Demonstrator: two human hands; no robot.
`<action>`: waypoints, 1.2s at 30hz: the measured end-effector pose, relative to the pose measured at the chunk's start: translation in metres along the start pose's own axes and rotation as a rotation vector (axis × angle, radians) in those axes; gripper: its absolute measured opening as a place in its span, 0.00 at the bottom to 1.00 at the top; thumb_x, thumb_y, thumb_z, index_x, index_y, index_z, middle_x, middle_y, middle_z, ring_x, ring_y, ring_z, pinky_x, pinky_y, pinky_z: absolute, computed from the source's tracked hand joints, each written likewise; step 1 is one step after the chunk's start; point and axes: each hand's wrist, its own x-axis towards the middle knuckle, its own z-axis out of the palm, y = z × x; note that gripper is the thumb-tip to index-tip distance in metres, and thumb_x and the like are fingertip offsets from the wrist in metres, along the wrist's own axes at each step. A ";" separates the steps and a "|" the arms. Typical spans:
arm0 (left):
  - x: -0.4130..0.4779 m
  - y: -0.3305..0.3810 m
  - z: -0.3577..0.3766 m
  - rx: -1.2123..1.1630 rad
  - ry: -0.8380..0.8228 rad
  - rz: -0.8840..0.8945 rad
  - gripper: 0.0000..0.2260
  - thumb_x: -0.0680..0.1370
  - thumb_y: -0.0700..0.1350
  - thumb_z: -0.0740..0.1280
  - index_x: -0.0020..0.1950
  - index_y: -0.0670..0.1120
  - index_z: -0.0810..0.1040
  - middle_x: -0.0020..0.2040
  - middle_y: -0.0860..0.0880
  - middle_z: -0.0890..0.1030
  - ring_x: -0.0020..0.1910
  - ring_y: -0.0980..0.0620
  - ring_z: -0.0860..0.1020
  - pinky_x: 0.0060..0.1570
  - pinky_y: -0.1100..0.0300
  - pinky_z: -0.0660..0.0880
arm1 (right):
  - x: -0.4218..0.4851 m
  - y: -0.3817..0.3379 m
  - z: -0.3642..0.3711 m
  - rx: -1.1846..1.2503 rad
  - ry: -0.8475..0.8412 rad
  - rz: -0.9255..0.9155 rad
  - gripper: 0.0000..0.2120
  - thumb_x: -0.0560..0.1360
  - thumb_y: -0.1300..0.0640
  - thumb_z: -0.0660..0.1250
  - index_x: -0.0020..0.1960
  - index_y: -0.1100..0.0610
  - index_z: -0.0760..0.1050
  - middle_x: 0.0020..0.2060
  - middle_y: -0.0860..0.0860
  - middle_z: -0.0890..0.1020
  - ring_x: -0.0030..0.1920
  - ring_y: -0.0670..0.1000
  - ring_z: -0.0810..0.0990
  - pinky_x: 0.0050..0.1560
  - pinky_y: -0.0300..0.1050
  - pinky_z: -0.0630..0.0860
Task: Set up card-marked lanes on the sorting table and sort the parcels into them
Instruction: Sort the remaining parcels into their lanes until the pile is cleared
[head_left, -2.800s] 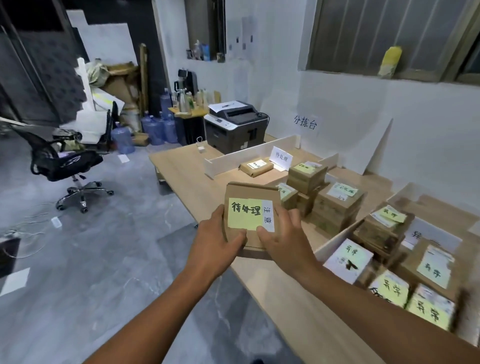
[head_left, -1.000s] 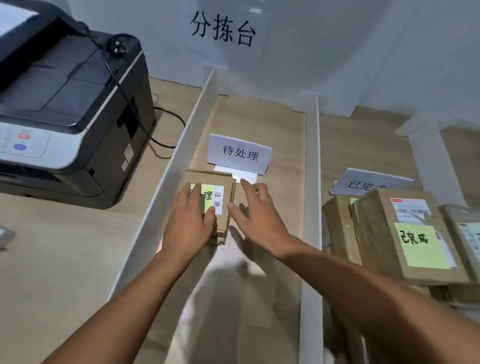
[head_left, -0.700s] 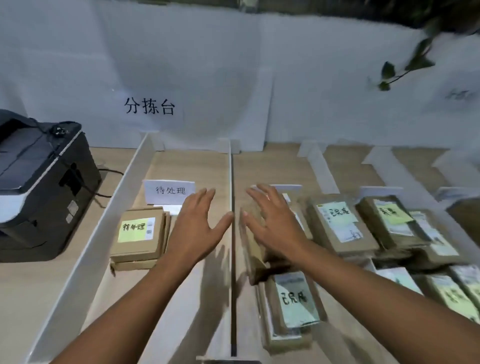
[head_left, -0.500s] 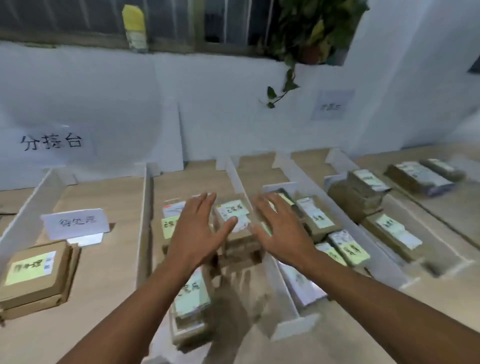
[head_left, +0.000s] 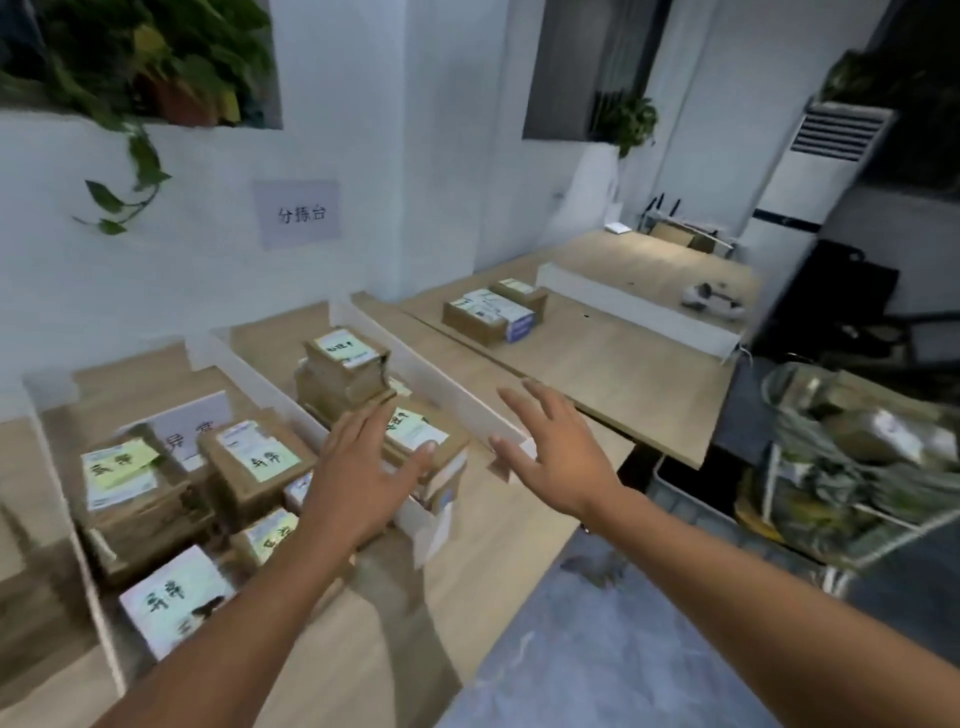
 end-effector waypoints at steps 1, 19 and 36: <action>0.014 0.010 0.017 0.004 -0.004 0.012 0.36 0.77 0.69 0.62 0.81 0.53 0.62 0.81 0.51 0.61 0.80 0.49 0.56 0.78 0.52 0.53 | 0.006 0.021 -0.003 -0.001 0.002 0.006 0.30 0.81 0.35 0.57 0.79 0.45 0.63 0.78 0.54 0.63 0.78 0.54 0.59 0.76 0.52 0.59; 0.343 0.113 0.260 -0.033 -0.054 -0.066 0.33 0.78 0.68 0.60 0.80 0.54 0.65 0.80 0.50 0.65 0.78 0.48 0.60 0.76 0.52 0.56 | 0.250 0.333 -0.007 0.024 -0.086 0.079 0.31 0.82 0.36 0.57 0.81 0.47 0.60 0.80 0.52 0.61 0.79 0.51 0.57 0.77 0.48 0.58; 0.599 0.066 0.452 0.004 0.054 -0.594 0.36 0.78 0.69 0.61 0.80 0.51 0.62 0.80 0.51 0.65 0.78 0.50 0.63 0.73 0.51 0.63 | 0.580 0.560 0.175 0.230 -0.363 -0.093 0.34 0.80 0.34 0.59 0.80 0.49 0.58 0.77 0.49 0.66 0.77 0.50 0.63 0.75 0.52 0.67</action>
